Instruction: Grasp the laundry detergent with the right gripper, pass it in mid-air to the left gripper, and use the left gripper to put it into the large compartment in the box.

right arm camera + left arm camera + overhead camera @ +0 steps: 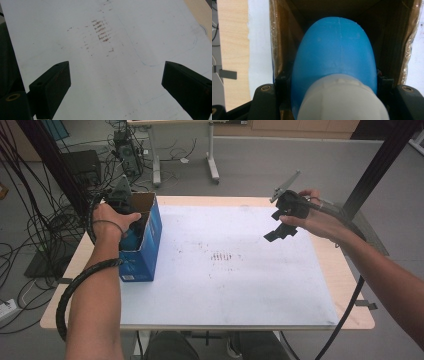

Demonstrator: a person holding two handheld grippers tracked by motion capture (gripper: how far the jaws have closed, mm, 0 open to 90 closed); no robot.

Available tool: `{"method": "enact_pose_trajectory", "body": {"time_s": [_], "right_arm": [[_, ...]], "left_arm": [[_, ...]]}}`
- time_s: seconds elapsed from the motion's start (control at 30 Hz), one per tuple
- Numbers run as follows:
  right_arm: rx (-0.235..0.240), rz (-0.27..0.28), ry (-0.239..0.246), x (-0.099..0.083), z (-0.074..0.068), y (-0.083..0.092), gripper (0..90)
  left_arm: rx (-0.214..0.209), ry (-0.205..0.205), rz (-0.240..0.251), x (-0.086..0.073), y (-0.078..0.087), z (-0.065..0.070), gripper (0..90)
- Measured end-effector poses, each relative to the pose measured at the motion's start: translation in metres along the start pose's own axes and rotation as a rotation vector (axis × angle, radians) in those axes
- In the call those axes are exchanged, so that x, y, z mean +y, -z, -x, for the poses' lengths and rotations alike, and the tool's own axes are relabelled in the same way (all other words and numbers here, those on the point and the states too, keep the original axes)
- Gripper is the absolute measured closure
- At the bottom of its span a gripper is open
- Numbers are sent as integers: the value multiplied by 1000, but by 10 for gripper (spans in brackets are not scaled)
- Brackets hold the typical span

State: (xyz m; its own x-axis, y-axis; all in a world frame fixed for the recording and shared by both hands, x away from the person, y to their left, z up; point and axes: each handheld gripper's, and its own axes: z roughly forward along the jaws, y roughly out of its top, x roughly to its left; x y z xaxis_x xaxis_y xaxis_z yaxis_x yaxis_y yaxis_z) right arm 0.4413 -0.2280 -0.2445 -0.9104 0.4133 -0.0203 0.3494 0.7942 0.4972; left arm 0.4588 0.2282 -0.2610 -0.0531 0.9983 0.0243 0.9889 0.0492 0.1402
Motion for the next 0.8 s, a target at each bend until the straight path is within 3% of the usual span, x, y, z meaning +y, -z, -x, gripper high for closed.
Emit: {"method": "enact_pose_trajectory", "body": {"time_s": [0.4,0.8], "right_arm": [[-4,0,-7,-2,2,0,85],[-14,0,-21,-5,5,2,85]], "left_arm": [[4,-20,-15,-2,-13,4,371],[5,-24,-13,-3,-14,4,370]]}}
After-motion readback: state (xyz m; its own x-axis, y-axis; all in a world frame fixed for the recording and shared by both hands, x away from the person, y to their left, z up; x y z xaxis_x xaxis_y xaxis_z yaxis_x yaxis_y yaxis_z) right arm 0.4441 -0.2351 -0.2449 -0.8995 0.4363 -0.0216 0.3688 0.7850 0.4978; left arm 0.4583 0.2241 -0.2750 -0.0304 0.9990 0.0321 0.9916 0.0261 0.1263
